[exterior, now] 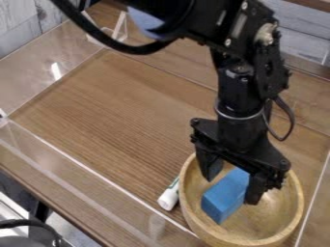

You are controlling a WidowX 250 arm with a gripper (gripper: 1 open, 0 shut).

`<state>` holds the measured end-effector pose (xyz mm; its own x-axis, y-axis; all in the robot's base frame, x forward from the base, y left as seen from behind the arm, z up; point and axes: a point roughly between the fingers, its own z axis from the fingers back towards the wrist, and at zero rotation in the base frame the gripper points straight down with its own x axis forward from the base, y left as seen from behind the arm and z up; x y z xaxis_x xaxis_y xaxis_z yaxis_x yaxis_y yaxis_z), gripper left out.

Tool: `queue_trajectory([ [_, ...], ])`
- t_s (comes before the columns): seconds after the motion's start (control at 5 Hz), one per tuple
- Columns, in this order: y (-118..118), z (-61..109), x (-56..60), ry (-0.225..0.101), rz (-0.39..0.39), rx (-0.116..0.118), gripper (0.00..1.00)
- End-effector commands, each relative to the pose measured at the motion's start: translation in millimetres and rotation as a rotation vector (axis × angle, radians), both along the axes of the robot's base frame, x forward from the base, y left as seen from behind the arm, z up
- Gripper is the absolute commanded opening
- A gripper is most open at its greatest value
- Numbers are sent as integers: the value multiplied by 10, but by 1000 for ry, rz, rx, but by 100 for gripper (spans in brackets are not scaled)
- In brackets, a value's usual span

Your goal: Remove the blue block from inside the brown bowl and put it on the table

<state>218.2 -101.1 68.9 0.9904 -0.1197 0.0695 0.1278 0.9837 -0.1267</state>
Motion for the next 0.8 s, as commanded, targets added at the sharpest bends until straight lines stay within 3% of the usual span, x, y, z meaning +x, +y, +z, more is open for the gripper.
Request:
queue_trajectory([
  [0.0, 6, 49, 58, -26, 7, -15, 100],
  [0.6, 20, 36, 76, -33, 7, -21, 100],
])
